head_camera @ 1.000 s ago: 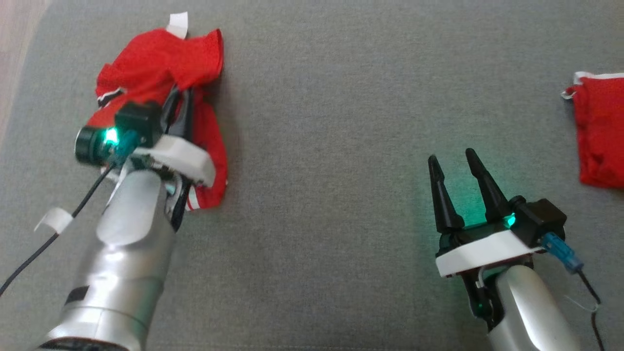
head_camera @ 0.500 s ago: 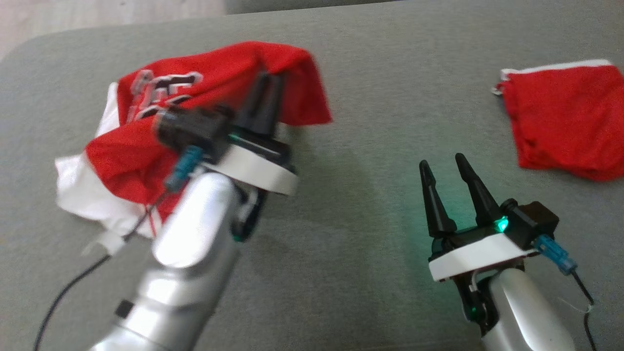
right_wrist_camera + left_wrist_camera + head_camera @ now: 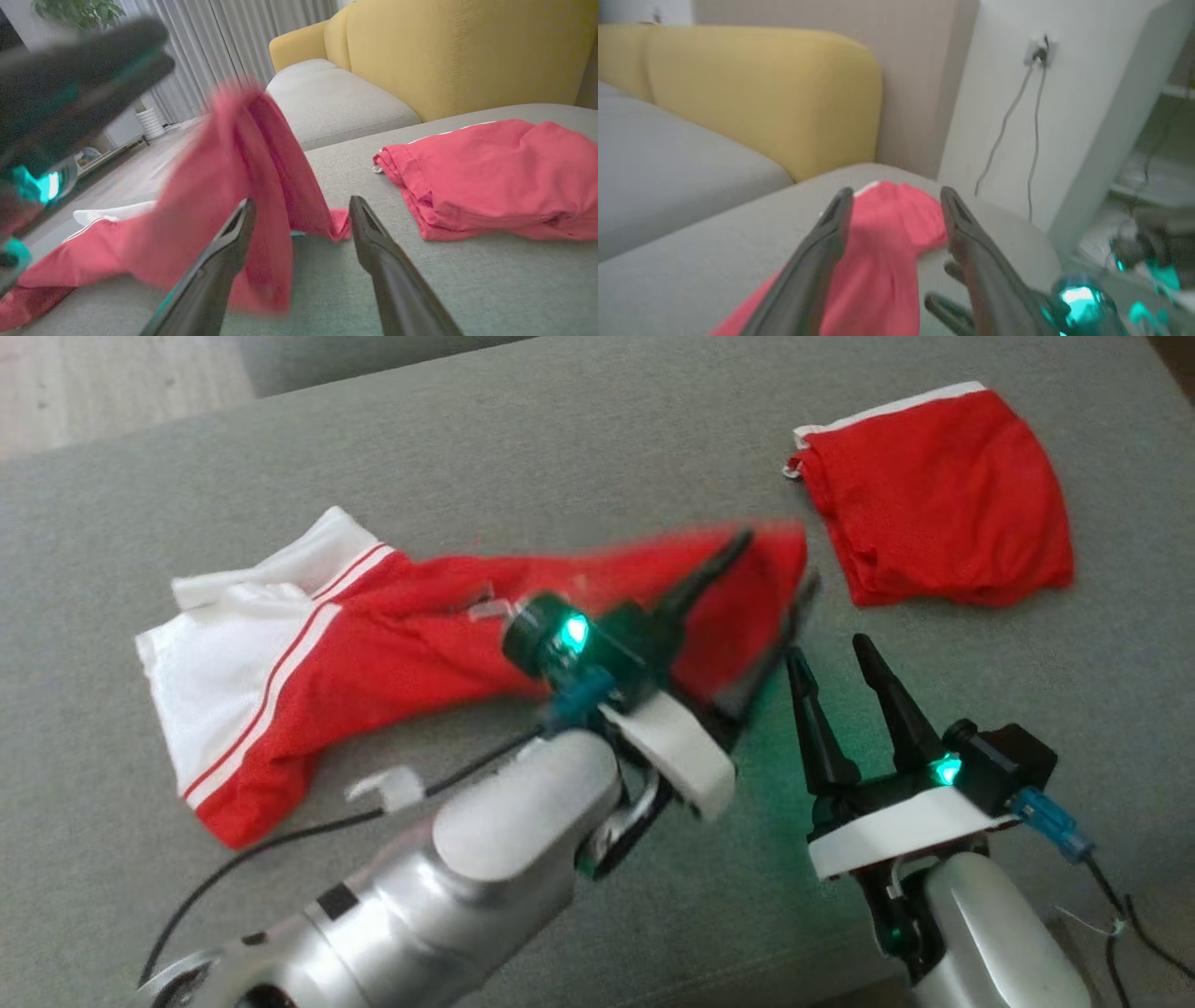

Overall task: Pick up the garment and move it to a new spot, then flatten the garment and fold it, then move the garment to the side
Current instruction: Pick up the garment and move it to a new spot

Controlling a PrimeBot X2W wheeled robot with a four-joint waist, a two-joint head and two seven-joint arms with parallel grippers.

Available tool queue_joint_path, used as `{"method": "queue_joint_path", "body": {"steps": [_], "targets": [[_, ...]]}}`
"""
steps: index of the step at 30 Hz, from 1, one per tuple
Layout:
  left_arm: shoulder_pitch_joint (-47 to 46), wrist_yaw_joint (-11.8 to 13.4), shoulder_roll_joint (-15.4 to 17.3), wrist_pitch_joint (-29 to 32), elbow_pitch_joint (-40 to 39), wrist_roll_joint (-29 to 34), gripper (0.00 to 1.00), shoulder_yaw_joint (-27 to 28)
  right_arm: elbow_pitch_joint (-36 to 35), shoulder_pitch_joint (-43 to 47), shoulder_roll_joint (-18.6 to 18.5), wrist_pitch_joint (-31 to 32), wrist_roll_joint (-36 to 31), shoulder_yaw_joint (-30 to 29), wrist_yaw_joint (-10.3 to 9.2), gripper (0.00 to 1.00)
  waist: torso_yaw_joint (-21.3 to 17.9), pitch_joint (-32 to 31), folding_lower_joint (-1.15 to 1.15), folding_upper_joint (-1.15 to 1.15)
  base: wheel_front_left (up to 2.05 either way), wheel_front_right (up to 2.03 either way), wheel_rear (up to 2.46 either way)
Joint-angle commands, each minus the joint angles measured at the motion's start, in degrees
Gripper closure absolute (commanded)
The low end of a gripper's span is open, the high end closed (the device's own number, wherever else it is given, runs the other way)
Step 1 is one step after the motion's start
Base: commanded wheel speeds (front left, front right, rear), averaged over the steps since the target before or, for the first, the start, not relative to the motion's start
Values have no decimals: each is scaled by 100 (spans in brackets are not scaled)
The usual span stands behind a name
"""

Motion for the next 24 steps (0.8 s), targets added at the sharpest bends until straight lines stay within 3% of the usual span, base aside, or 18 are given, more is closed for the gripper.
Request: {"method": "queue_joint_path", "body": {"steps": [1, 5, 10, 13, 16, 24], "targets": [[-206, 6, 47, 30, -72, -50, 0, 99, -191, -66, -10, -64, 42, 104, -4, 0, -30, 32, 0, 0, 0, 0, 0], [-264, 12, 47, 48, 317, -156, 0, -409, -229, -47, -10, -64, 27, -51, -4, 0, 110, 25, 0, 0, 0, 0, 0], [-395, 157, 47, -219, 569, -340, 0, -266, -212, 9, -10, -64, -41, -152, -4, 0, 492, -131, 0, 0, 0, 0, 0], [-480, 356, 109, -303, 711, -167, 0, 166, -222, 39, -10, -64, -106, -207, -4, 0, 762, -240, 0, 0, 0, 0, 0], [-328, 481, 437, -310, 320, 298, 0, 835, -226, 68, -10, -64, -175, -274, -4, 0, 1052, -346, 0, 0, 0, 0, 0], [1517, 670, 1377, -313, -943, 1274, 0, 2348, -141, 267, -10, -64, -262, -377, -4, 0, 1616, -641, 0, 0, 0, 0, 0]]}}
